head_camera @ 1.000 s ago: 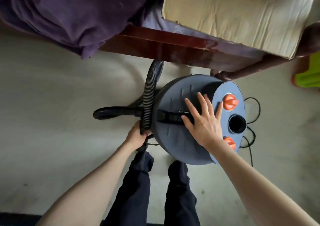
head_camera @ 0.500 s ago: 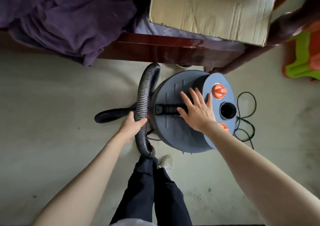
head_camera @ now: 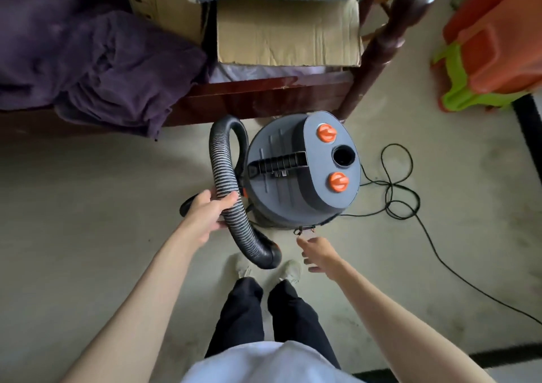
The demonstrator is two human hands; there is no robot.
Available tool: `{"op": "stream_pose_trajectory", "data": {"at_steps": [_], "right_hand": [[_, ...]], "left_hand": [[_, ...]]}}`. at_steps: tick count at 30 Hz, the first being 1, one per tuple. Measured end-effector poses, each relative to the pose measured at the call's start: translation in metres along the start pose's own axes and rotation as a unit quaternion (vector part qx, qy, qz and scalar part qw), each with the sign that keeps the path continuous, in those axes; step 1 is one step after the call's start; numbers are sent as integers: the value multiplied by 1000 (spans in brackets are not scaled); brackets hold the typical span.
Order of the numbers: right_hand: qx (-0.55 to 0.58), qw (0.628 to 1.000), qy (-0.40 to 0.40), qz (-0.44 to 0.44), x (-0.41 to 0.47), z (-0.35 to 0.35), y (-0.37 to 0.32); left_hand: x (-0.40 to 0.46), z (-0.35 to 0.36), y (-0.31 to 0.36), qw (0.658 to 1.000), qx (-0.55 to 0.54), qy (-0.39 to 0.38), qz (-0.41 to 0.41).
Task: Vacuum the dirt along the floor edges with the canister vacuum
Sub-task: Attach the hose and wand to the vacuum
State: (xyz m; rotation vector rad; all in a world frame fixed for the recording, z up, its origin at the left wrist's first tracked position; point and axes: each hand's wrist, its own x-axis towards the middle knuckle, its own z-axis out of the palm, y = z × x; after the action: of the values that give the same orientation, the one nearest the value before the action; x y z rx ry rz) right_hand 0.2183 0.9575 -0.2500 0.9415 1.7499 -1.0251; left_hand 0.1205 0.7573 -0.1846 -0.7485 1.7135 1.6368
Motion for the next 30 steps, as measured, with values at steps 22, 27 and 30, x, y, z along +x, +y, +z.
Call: {"op": "stream_pose_trajectory", "data": {"at_steps": [22,27,30], "right_hand": [[862,504,27,52,-130,57,41],[881,463,69,-64,-160,39,47],[880,445,98,-132,-178,18,37]], "left_hand": [[-83,-32,53,977,38,-208,9],[-73,-38,45,985,-8,-158,-66],[-74,-32,42,987,11,-152,-53]]}}
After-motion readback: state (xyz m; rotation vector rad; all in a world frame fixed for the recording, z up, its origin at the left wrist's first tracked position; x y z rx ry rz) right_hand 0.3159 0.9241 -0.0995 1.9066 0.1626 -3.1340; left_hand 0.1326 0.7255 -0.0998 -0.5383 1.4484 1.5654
